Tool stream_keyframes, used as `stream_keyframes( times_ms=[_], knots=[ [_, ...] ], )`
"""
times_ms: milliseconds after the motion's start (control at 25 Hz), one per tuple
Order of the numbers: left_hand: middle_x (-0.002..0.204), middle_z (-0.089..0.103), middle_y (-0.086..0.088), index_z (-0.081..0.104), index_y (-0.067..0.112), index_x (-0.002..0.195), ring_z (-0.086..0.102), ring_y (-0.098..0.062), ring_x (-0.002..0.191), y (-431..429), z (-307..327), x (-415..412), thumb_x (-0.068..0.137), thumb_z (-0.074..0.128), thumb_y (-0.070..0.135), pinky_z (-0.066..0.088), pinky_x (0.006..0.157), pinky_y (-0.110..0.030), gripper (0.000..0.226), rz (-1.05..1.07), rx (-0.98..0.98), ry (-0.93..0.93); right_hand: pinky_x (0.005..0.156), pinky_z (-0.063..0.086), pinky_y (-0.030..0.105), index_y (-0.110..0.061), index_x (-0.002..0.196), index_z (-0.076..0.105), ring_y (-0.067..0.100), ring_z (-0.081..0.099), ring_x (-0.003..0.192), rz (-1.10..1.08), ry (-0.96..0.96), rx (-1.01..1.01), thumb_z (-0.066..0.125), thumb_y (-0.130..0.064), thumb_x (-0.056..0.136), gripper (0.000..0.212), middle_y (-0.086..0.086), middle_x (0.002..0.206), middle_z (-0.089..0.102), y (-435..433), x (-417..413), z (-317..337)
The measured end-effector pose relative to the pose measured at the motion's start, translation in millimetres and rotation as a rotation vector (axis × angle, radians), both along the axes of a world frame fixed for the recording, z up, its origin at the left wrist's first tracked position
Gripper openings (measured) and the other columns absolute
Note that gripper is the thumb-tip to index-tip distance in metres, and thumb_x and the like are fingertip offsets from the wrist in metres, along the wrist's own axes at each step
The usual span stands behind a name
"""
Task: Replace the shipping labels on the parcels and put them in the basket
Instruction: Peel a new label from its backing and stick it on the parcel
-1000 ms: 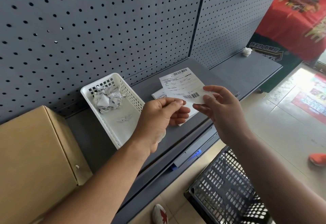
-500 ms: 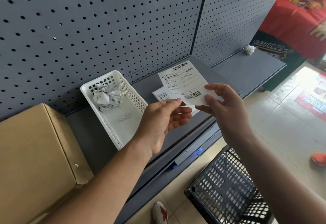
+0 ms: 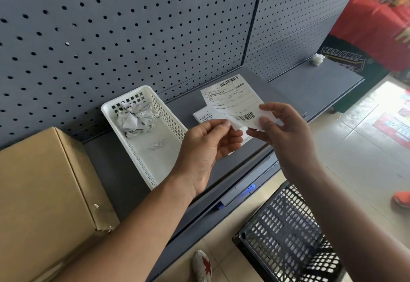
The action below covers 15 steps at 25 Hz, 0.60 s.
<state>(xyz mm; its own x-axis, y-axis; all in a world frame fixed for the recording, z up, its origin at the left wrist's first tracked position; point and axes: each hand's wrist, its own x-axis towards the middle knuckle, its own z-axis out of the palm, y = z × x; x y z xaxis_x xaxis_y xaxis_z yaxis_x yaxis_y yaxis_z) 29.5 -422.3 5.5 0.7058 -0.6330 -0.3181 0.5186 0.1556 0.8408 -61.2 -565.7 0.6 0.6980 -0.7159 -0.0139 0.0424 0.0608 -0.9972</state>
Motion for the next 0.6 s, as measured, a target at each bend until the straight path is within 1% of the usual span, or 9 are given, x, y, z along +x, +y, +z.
stream_keyframes(
  times_ms=[80, 160, 200, 280, 360, 440, 480, 560, 600],
  knots=[
    [0.082, 0.074, -0.013, 0.07, 0.009, 0.089, 0.072, -0.019, 0.075, 0, -2, 1, 0.1, 0.06, 0.009, 0.06, 0.07, -0.027, 0.015, 0.019, 0.007, -0.044, 0.077, 0.06, 0.03, -0.01, 0.11, 0.064, 0.023, 0.073, 0.097, 0.011, 0.048, -0.031, 0.056, -0.002, 0.098, 0.017, 0.007, 0.115, 0.063, -1, 1, -1],
    [0.08, 0.073, -0.012, 0.068, 0.008, 0.089, 0.071, -0.019, 0.073, 0, -5, 2, 0.1, 0.059, 0.008, 0.06, 0.071, -0.029, 0.015, 0.028, 0.034, -0.125, 0.073, 0.057, 0.019, -0.021, 0.109, 0.066, 0.019, 0.071, 0.098, 0.013, 0.197, -0.202, 0.059, -0.011, 0.098, 0.016, 0.003, 0.117, 0.061, -4, 2, -2],
    [0.078, 0.073, -0.011, 0.068, 0.008, 0.089, 0.07, -0.02, 0.072, 0, -7, 2, 0.1, 0.059, 0.007, 0.061, 0.072, -0.031, 0.015, 0.025, 0.055, -0.172, 0.068, 0.053, 0.014, -0.025, 0.11, 0.065, 0.017, 0.068, 0.101, 0.016, 0.268, -0.27, 0.059, -0.016, 0.098, 0.017, 0.001, 0.117, 0.061, -6, 4, -2],
    [0.075, 0.073, -0.008, 0.068, 0.01, 0.088, 0.069, -0.02, 0.071, 1, -10, 0, 0.099, 0.059, 0.006, 0.062, 0.074, -0.033, 0.015, -0.001, 0.094, -0.268, 0.064, 0.047, 0.011, -0.028, 0.116, 0.063, 0.013, 0.065, 0.1, 0.032, 0.341, -0.266, 0.059, -0.021, 0.097, 0.021, -0.005, 0.115, 0.064, -15, 11, 5],
    [0.075, 0.073, -0.007, 0.068, 0.011, 0.087, 0.07, -0.019, 0.071, 2, -12, -3, 0.098, 0.062, 0.007, 0.061, 0.073, -0.032, 0.014, -0.039, 0.124, -0.346, 0.066, 0.048, 0.02, -0.028, 0.122, 0.061, 0.011, 0.067, 0.092, 0.064, 0.391, -0.211, 0.059, -0.024, 0.096, 0.026, -0.008, 0.111, 0.068, -28, 21, 17],
    [0.078, 0.074, -0.007, 0.069, 0.012, 0.089, 0.072, -0.02, 0.074, 4, -15, -5, 0.098, 0.064, 0.01, 0.062, 0.074, -0.032, 0.01, -0.078, 0.151, -0.406, 0.069, 0.056, 0.032, -0.03, 0.125, 0.06, 0.013, 0.071, 0.084, 0.129, 0.432, -0.153, 0.063, -0.028, 0.094, 0.031, -0.007, 0.107, 0.072, -41, 32, 27],
    [0.079, 0.074, -0.006, 0.069, 0.013, 0.09, 0.073, -0.021, 0.076, 4, -15, -6, 0.098, 0.065, 0.011, 0.063, 0.076, -0.034, 0.009, -0.098, 0.164, -0.441, 0.074, 0.059, 0.037, -0.031, 0.126, 0.059, 0.015, 0.073, 0.083, 0.171, 0.445, -0.131, 0.065, -0.028, 0.094, 0.033, -0.006, 0.105, 0.073, -45, 37, 32],
    [0.079, 0.075, -0.005, 0.069, 0.016, 0.089, 0.074, -0.023, 0.079, 5, -16, -6, 0.097, 0.066, 0.014, 0.063, 0.079, -0.039, 0.009, -0.141, 0.197, -0.516, 0.082, 0.061, 0.042, -0.028, 0.129, 0.058, 0.02, 0.074, 0.087, 0.229, 0.436, -0.122, 0.067, -0.021, 0.093, 0.038, -0.003, 0.105, 0.075, -50, 45, 34],
    [0.079, 0.075, -0.005, 0.07, 0.016, 0.089, 0.074, -0.024, 0.08, 5, -17, -5, 0.097, 0.066, 0.014, 0.063, 0.081, -0.042, 0.009, -0.162, 0.213, -0.546, 0.082, 0.061, 0.044, -0.027, 0.13, 0.058, 0.022, 0.075, 0.088, 0.243, 0.412, -0.127, 0.066, -0.015, 0.093, 0.04, -0.001, 0.105, 0.075, -50, 48, 35]
  ],
)
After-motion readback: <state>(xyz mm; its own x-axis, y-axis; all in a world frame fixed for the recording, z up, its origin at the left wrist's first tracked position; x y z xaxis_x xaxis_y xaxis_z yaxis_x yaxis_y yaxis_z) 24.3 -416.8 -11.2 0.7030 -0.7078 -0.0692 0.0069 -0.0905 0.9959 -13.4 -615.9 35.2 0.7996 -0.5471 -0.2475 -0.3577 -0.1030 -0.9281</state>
